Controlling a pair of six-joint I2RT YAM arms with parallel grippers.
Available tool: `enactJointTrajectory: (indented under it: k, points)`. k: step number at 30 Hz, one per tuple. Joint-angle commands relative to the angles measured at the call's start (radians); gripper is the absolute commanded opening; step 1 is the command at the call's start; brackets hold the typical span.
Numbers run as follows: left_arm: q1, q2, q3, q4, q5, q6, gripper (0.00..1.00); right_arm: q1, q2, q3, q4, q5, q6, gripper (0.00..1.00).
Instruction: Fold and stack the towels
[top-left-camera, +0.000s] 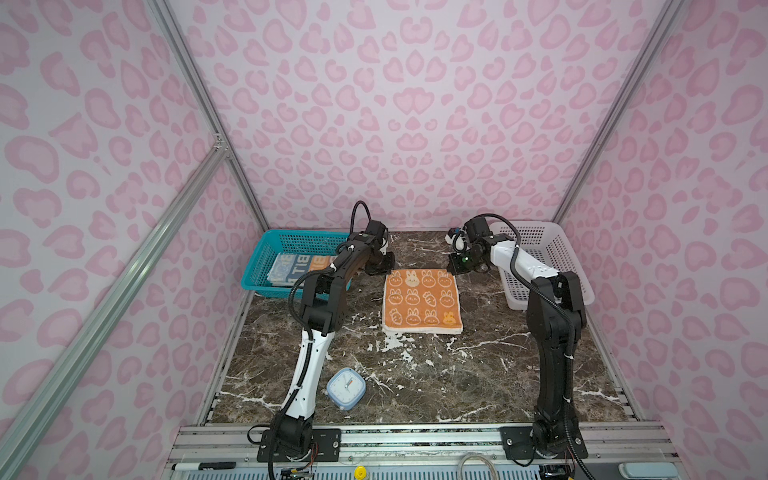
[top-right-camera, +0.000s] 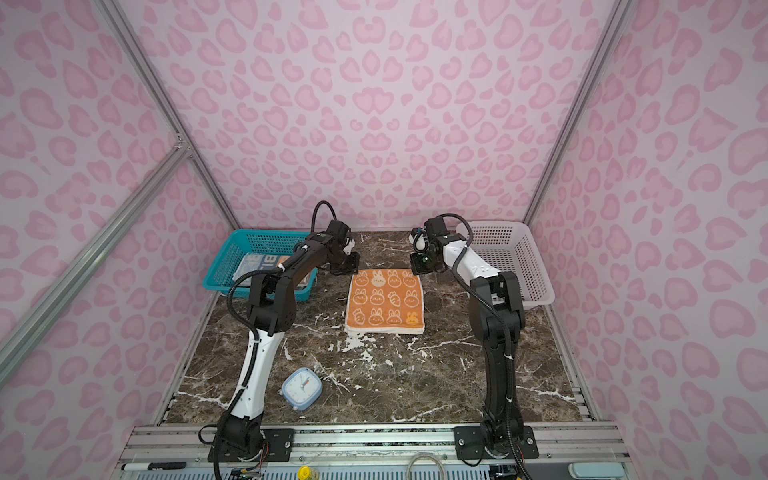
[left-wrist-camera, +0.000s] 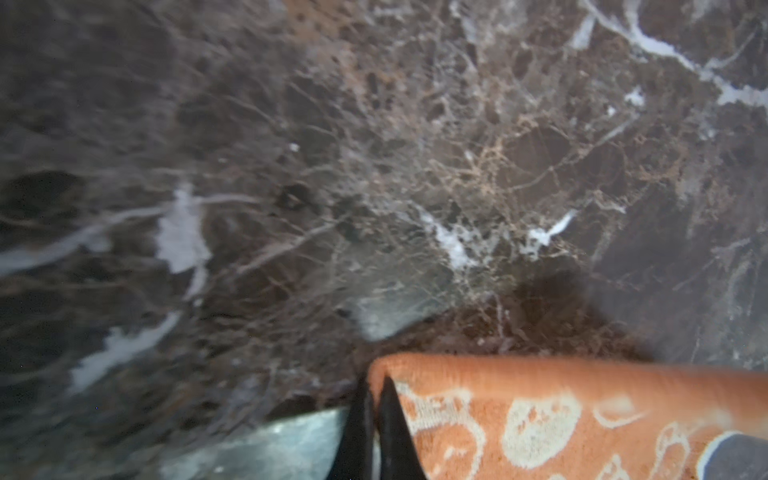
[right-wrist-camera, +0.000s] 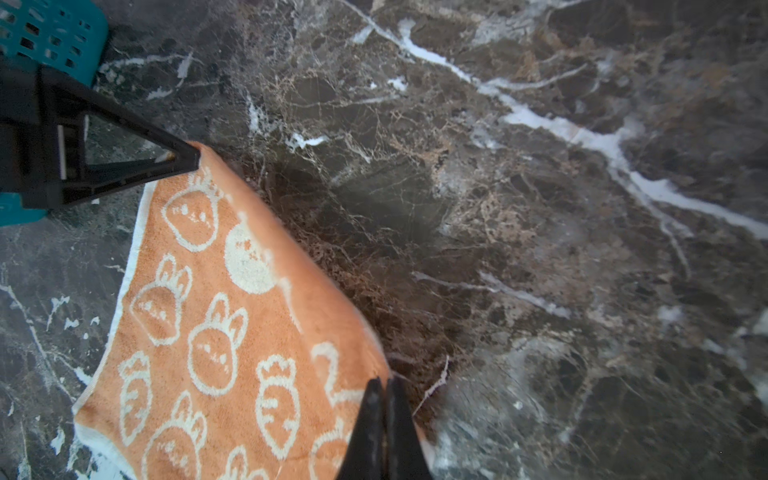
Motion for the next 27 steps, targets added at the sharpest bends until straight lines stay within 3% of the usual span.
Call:
enactJointTrajectory:
  k: [1, 15, 27]
  points:
    - [0.008, -0.044, 0.017, -0.005, 0.002, 0.011, 0.03, -0.004, -0.003, 0.007, -0.006, -0.006, 0.003, 0.00]
    - [0.002, -0.164, -0.079, 0.079, 0.053, 0.045, 0.03, -0.008, -0.052, -0.017, 0.006, -0.004, 0.007, 0.00]
    - [0.002, -0.404, -0.234, 0.213, 0.020, 0.040, 0.04, -0.007, -0.259, -0.081, 0.037, 0.014, 0.011, 0.00]
